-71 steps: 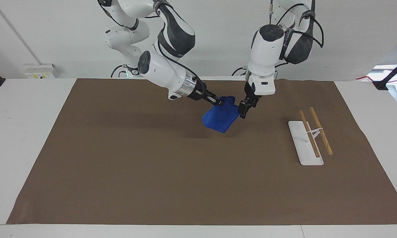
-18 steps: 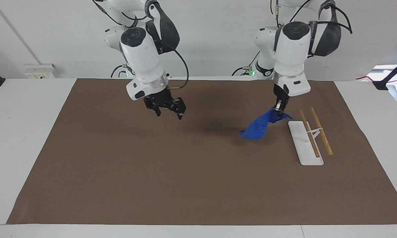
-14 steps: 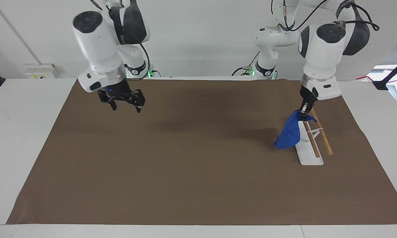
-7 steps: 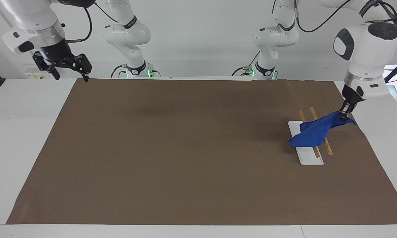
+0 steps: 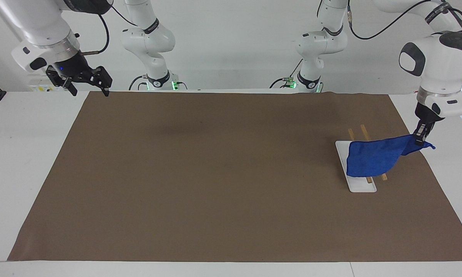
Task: Right arm passes towel to left arm to hang
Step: 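Move the towel over the white rack while the right gripper withdraws, then lower the towel onto the rack rods and open the left gripper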
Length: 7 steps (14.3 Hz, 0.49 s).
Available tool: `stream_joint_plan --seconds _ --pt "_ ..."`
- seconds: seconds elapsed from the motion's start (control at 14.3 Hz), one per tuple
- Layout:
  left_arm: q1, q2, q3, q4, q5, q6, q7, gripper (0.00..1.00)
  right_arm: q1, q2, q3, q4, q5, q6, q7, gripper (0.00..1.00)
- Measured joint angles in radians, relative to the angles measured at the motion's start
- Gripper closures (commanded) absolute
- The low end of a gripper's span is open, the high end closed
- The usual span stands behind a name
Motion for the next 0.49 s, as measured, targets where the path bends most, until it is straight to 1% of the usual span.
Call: stream_joint_plan --seconds 0.28,0.49 --pt "-0.001 0.0 -0.004 -0.009 0.0 0.003 0.0 0.98 -0.003 -0.004 0.004 -0.001 0.0 0.0 0.0 0.0" --pt "-0.002 0.0 -0.006 -0.032 0.0 0.029 0.0 0.98 -0.002 -0.004 0.008 -0.004 0.0 0.0 0.0 0.0"
